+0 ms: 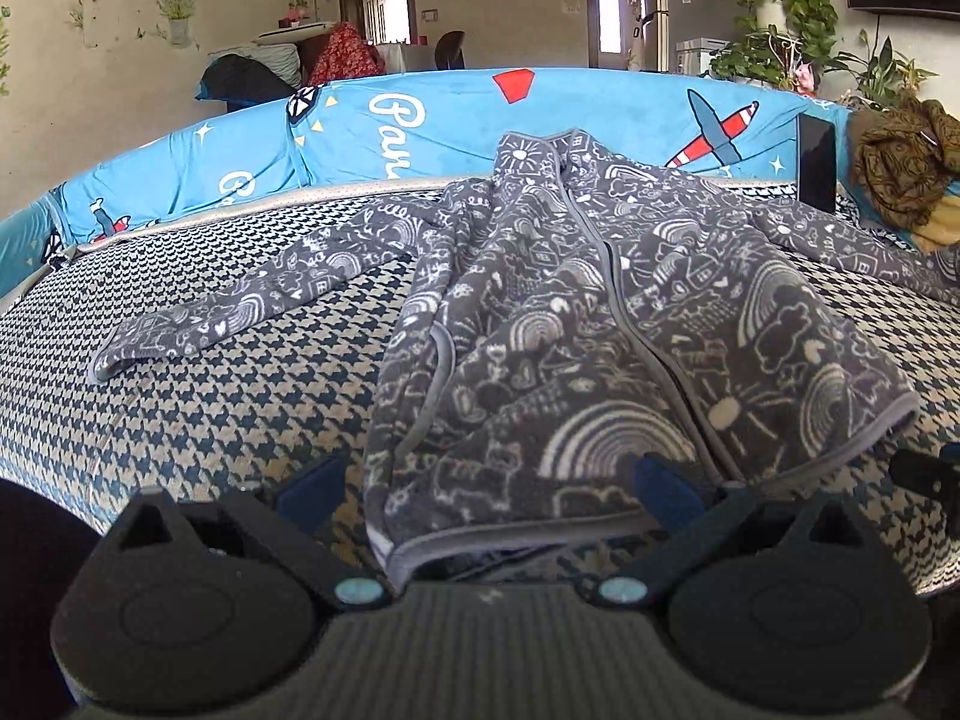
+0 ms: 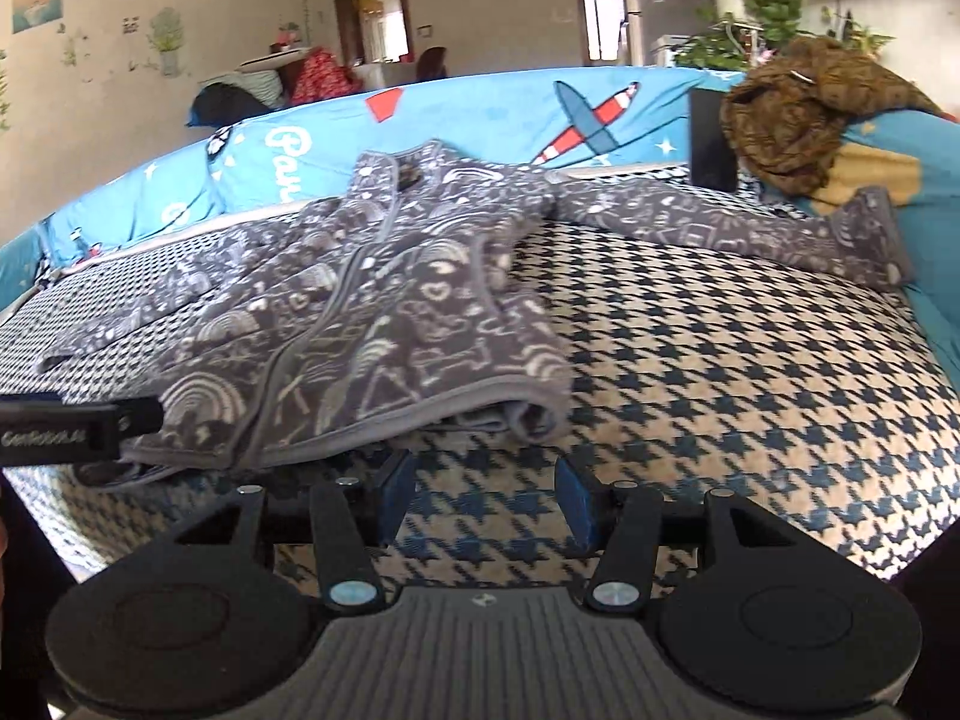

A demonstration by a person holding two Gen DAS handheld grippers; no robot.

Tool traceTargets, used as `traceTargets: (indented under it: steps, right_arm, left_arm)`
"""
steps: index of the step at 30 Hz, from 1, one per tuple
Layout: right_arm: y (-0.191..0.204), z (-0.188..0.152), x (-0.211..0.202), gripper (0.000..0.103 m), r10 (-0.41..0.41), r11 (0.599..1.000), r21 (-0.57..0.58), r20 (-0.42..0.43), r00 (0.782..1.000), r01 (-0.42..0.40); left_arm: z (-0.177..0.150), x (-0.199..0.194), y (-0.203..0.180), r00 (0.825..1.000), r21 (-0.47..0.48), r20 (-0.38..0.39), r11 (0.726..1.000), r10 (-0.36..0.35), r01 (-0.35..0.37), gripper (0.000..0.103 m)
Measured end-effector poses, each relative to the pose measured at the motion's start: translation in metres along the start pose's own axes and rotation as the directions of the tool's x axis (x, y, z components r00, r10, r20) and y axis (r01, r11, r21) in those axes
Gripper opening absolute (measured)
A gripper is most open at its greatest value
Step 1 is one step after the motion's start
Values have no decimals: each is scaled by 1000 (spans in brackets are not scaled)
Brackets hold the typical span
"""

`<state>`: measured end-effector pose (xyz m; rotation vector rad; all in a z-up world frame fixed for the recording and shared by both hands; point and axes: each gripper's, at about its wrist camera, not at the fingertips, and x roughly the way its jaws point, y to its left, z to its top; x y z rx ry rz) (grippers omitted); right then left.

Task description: Fold clothes

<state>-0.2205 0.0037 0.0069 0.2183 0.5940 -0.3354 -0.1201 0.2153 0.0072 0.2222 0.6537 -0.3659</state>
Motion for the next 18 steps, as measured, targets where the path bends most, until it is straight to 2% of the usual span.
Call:
traceTargets:
  steps: [10,13,18]
  right_arm:
    - [-19,0,11,51,-128,991,37,7,992,127]
    - [-16,2,19,51,-146,989,17,13,989,146]
    - [-12,8,24,51,-162,987,-11,65,985,163]
  left_arm:
    - [-14,6,-12,996,99,-76,994,55,-47,103]
    - [-17,6,-12,995,100,-91,995,32,-23,103]
    - [-15,4,-11,996,96,-65,994,61,-54,103]
